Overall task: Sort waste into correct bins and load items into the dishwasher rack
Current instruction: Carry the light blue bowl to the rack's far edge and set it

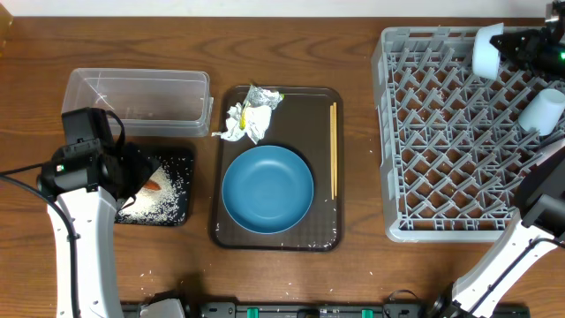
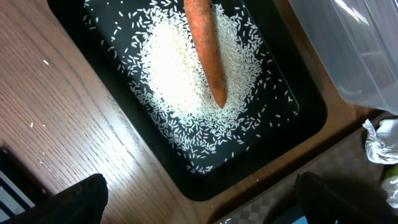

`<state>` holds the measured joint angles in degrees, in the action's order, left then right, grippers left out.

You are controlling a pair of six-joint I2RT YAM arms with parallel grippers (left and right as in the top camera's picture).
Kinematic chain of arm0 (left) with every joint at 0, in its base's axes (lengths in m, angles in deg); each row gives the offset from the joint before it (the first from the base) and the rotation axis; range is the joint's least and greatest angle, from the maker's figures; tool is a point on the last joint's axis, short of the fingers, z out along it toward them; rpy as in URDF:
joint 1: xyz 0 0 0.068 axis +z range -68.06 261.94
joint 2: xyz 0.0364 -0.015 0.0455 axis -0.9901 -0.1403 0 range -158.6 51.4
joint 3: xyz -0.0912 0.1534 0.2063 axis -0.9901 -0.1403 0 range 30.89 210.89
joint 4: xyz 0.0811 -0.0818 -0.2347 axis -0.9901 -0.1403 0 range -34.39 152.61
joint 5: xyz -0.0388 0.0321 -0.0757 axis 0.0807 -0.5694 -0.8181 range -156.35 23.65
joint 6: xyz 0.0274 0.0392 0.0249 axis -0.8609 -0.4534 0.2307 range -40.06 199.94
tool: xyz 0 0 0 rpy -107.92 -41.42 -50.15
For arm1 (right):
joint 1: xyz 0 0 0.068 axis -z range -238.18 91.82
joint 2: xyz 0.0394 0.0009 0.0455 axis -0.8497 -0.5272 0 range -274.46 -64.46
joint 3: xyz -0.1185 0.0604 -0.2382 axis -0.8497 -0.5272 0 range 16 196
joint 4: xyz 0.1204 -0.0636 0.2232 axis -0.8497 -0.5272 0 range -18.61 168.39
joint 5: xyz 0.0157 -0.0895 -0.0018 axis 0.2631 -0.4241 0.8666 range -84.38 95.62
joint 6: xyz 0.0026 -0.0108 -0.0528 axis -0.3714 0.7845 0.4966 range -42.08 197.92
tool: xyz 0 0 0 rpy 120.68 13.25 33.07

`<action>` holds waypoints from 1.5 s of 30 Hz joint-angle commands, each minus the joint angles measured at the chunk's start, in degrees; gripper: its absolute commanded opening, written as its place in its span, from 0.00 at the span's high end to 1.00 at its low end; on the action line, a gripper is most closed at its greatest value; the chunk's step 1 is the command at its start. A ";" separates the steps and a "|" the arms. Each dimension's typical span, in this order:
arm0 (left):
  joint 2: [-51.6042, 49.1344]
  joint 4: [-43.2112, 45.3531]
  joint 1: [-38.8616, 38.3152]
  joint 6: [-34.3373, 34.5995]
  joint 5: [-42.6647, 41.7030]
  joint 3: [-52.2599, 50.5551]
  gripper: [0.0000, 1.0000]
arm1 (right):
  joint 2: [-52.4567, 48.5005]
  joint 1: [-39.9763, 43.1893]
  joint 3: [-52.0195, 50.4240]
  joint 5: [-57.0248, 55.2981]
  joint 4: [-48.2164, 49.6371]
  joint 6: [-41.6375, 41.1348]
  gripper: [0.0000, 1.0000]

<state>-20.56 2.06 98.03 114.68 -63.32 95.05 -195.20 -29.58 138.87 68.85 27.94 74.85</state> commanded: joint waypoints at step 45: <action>-0.28 -0.26 0.33 0.50 0.87 0.76 0.02 | -5.11 3.74 -0.02 1.97 7.43 -7.65 0.99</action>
<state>-20.56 2.06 98.03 114.68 -63.32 95.05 -199.46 -27.64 138.87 70.62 35.94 70.13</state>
